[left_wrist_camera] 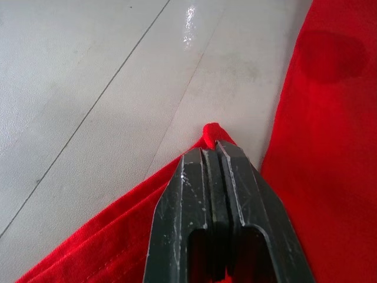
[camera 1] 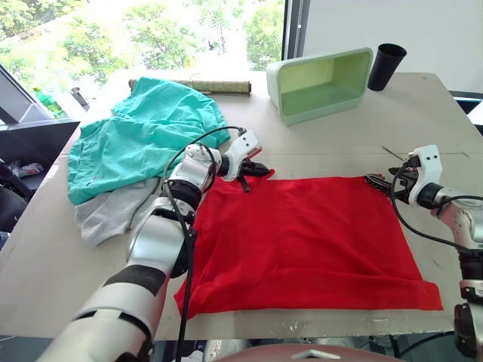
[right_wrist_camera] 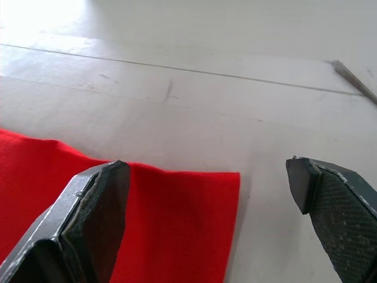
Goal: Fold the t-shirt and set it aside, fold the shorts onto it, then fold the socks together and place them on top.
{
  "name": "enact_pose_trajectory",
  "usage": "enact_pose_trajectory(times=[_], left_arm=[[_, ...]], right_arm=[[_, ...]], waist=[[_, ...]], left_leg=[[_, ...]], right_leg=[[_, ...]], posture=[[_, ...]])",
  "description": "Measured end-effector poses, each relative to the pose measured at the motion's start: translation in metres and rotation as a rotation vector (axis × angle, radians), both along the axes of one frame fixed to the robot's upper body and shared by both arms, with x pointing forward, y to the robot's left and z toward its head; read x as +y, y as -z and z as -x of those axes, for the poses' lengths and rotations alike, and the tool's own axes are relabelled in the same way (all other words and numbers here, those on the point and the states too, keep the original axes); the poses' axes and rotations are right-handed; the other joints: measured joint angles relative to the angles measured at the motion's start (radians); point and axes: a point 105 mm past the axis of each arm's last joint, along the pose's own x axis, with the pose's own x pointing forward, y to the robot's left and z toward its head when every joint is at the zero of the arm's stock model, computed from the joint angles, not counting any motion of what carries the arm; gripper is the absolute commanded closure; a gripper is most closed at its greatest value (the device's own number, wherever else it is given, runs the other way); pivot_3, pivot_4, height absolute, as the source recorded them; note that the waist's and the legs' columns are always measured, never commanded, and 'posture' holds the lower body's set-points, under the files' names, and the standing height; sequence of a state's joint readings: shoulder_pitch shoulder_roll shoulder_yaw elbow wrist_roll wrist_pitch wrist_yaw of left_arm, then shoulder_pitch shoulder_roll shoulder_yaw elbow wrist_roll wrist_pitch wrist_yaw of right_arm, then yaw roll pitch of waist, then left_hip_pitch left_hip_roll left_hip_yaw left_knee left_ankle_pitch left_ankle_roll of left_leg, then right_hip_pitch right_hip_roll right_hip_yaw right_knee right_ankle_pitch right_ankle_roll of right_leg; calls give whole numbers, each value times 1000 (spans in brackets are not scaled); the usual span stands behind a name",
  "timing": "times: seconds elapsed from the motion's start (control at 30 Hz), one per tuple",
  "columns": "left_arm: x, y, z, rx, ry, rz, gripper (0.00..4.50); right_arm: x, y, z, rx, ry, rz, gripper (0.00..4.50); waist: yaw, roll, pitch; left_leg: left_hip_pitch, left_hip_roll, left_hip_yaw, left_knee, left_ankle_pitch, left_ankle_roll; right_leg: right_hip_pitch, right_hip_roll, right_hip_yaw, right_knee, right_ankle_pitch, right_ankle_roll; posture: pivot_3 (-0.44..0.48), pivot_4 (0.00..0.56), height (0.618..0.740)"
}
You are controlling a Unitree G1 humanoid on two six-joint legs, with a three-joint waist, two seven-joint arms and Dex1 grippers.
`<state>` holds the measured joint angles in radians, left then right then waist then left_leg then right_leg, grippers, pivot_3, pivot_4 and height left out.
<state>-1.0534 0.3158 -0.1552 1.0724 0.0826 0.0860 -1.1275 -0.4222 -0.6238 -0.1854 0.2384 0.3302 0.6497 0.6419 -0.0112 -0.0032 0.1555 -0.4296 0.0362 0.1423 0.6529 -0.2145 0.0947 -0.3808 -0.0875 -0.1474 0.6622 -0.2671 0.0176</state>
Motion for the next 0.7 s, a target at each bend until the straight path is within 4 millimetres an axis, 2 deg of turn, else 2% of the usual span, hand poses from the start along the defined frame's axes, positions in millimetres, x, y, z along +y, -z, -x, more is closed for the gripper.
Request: enact_pose_trajectory(times=[0.03,0.07,0.1,0.3,0.33,0.37,0.6,0.7], left_arm=[[0,0,0,1,-2,0,4308],[1,0,0,4,-4,3,4500],[1,0,0,4,-6,6,4500],[3,0,1,2,-12,15,4500],[3,0,1,3,-14,21,4500],[3,1,1,5,-18,26,4500],[11,-2,1,-18,-59,58,4500],[26,-21,0,-76,-110,96,4500]], right_arm=[[1,4,0,14,-1,17,0],[1,5,0,14,-3,26,527],[1,4,-1,13,-3,28,730],[3,3,-5,8,-25,37,3720],[4,4,-5,8,-28,39,4182],[4,4,-5,7,-35,41,4462],[4,-1,-4,-26,-41,66,4462],[-6,-14,7,-77,-25,85,4462]], waist=[[-1,0,0],[-2,0,0],[-2,0,0],[-2,0,0],[-2,0,0],[-3,0,0],[-2,0,0],[-1,0,1]], left_leg=[[0,0,0,0,0,0],[0,0,0,0,0,0],[0,0,0,0,0,0],[0,0,0,0,0,0],[0,0,0,0,0,0],[0,0,0,0,0,0],[0,0,0,0,0,0],[-1,0,0,-1,0,0]], right_leg=[[0,0,0,0,0,0],[0,0,0,0,0,0],[0,0,0,0,0,0],[0,0,0,0,0,0],[0,0,0,0,0,0],[0,0,0,0,0,0],[0,0,0,0,0,0],[-1,0,0,0,0,0]], posture=[[0,150,740],[0,150,740],[0,150,740],[0,150,740],[0,150,740],[0,150,740],[0,150,740],[0,150,740]])
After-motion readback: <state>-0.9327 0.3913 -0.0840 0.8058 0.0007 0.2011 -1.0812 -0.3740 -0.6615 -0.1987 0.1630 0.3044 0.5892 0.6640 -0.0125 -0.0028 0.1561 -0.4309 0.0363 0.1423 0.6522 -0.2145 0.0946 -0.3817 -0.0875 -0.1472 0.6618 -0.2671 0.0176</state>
